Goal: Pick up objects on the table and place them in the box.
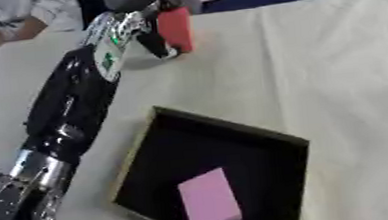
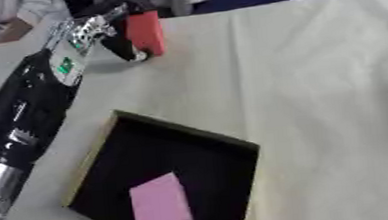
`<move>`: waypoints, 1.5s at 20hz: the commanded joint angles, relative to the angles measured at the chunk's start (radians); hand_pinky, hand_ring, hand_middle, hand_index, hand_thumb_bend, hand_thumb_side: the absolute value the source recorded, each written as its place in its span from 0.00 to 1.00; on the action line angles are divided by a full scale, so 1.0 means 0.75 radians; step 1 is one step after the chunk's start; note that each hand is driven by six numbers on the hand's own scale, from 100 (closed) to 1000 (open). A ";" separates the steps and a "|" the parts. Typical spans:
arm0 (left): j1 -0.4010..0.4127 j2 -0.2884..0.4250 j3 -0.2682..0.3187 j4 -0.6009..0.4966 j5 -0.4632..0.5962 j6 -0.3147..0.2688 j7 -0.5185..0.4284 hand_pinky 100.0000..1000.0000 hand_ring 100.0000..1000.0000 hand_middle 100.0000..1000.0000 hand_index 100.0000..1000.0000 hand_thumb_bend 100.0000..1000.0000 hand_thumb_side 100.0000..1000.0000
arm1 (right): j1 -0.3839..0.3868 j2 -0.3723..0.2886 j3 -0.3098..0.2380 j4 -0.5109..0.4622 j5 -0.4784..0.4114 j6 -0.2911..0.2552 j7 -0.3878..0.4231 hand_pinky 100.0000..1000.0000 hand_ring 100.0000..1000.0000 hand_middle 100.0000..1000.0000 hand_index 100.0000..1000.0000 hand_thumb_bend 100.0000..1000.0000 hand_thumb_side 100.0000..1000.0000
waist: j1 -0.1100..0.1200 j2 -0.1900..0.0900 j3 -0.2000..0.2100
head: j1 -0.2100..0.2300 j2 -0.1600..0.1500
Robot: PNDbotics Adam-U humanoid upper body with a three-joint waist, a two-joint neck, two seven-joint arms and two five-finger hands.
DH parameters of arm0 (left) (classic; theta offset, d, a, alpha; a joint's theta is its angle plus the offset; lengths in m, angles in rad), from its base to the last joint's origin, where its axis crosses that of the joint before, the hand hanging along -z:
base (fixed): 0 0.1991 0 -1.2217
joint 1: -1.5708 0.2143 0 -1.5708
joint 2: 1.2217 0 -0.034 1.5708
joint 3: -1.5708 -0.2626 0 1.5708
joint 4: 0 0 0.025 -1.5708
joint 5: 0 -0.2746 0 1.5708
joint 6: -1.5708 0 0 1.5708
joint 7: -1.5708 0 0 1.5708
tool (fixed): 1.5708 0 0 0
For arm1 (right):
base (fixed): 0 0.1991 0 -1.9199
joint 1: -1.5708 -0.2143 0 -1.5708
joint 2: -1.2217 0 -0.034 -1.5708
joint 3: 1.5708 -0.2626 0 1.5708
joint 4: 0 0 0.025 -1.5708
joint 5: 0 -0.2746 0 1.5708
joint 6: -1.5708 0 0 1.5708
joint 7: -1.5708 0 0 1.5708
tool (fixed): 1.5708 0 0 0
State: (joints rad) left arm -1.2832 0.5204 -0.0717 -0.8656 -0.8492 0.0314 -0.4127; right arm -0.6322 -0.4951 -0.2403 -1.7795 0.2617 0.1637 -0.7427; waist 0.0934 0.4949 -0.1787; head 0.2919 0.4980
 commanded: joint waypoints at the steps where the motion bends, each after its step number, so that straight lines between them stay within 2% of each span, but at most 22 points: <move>1: -0.017 0.041 -0.020 -0.063 0.041 -0.012 -0.013 0.55 0.41 0.44 0.60 0.19 0.00 | -0.005 -0.032 -0.012 -0.013 0.014 0.001 0.004 0.80 0.75 0.57 0.67 0.00 0.60 | -0.014 -0.057 0.002 | -0.022 0.021; 8: 0.001 0.039 -0.069 -0.152 0.119 0.016 0.002 0.53 0.39 0.43 0.60 0.12 0.00 | 0.013 -0.003 -0.008 -0.034 0.060 0.005 0.012 0.80 0.74 0.57 0.67 0.00 0.60 | -0.024 -0.102 0.019 | -0.094 0.059; 12: 0.020 0.038 -0.115 -0.238 0.180 0.017 0.002 0.52 0.39 0.42 0.59 0.12 0.00 | 0.026 0.014 -0.007 -0.048 0.089 0.009 0.016 0.80 0.74 0.57 0.67 0.00 0.60 | -0.030 -0.131 0.027 | -0.112 0.089; 18: 0.078 0.032 -0.201 -0.431 0.284 0.042 0.056 0.51 0.36 0.41 0.57 0.04 0.00 | 0.052 0.042 -0.002 -0.075 0.134 0.013 0.024 0.80 0.74 0.57 0.67 0.00 0.60 | -0.038 -0.180 0.053 | -0.130 0.154; 24: 0.164 0.048 -0.316 -0.654 0.373 0.029 0.146 0.52 0.37 0.41 0.57 0.08 0.00 | 0.080 0.071 0.001 -0.103 0.181 0.020 0.030 0.80 0.74 0.57 0.67 0.00 0.61 | -0.051 -0.230 0.085 | -0.160 0.225; 27: 0.209 0.065 -0.365 -0.768 0.368 -0.008 0.174 0.53 0.38 0.42 0.58 0.13 0.00 | 0.098 0.083 0.000 -0.115 0.200 0.026 0.030 0.80 0.74 0.58 0.67 0.00 0.61 | -0.057 -0.253 0.103 | -0.177 0.253; 28: 0.228 0.070 -0.381 -0.807 0.368 -0.018 0.179 0.53 0.38 0.42 0.58 0.19 0.00 | 0.103 0.087 -0.001 -0.118 0.206 0.028 0.029 0.80 0.74 0.58 0.67 0.00 0.61 | -0.060 -0.260 0.109 | -0.181 0.260; 29: 0.246 0.074 -0.395 -0.848 0.368 -0.026 0.183 0.53 0.38 0.42 0.58 0.15 0.00 | 0.109 0.091 -0.002 -0.122 0.212 0.030 0.029 0.80 0.74 0.58 0.67 0.00 0.61 | -0.063 -0.266 0.116 | -0.187 0.267; 30: 0.264 0.078 -0.408 -0.890 0.367 -0.032 0.186 0.53 0.38 0.42 0.58 0.15 0.00 | 0.114 0.095 -0.004 -0.125 0.217 0.033 0.027 0.80 0.74 0.58 0.67 0.00 0.61 | -0.066 -0.271 0.123 | -0.193 0.273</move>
State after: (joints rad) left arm -1.0721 0.5476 -0.3715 -1.4841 -0.5771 0.0174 -0.2802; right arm -0.5386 -0.4122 -0.2387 -1.8488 0.4124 0.1857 -0.7217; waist 0.0497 0.3146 -0.0852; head 0.1538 0.6904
